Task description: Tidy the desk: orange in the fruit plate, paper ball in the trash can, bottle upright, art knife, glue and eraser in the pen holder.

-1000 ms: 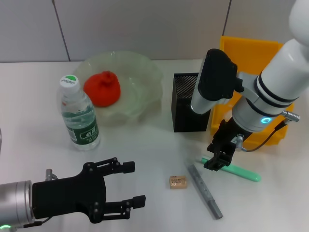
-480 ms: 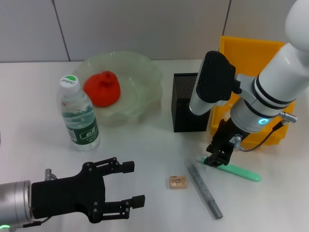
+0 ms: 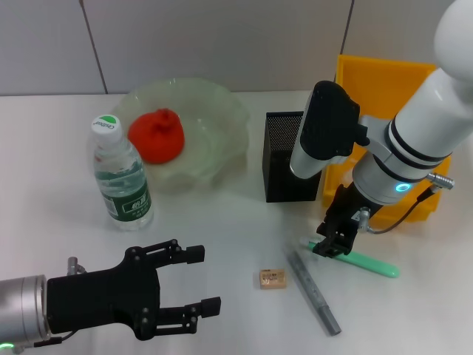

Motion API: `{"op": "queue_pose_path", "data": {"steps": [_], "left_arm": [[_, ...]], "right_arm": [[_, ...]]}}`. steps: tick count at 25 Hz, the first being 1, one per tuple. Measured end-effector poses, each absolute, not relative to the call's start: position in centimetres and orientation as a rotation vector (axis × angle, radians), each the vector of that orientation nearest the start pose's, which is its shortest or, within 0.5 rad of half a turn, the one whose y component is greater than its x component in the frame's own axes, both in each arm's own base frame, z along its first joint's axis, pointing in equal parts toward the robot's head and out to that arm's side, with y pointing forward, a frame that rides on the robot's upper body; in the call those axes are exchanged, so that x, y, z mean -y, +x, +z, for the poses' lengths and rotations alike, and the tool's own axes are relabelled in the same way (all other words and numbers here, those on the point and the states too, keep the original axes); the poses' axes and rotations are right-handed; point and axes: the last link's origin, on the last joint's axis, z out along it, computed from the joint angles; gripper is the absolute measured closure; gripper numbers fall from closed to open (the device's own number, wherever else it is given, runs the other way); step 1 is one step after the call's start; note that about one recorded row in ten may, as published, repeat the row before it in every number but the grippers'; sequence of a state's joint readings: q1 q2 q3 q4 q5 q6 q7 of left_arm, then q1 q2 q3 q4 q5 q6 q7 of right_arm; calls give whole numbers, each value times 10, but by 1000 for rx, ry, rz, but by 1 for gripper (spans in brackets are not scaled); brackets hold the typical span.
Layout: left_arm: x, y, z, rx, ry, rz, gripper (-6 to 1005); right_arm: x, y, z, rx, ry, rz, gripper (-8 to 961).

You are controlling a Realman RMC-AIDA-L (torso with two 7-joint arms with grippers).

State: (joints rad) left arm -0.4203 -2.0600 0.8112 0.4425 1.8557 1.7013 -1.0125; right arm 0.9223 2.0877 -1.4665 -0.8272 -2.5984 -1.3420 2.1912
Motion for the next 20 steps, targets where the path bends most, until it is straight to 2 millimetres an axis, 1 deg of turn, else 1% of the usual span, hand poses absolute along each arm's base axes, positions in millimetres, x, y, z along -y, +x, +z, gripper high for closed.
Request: {"op": "queue_pose_path", "data": {"steps": [20], "left_arm": [[-264,-278,-30,403,-2813,-934,190]], "right_arm": [[-390,170,-71,-343,-2849,-793,636]]}}
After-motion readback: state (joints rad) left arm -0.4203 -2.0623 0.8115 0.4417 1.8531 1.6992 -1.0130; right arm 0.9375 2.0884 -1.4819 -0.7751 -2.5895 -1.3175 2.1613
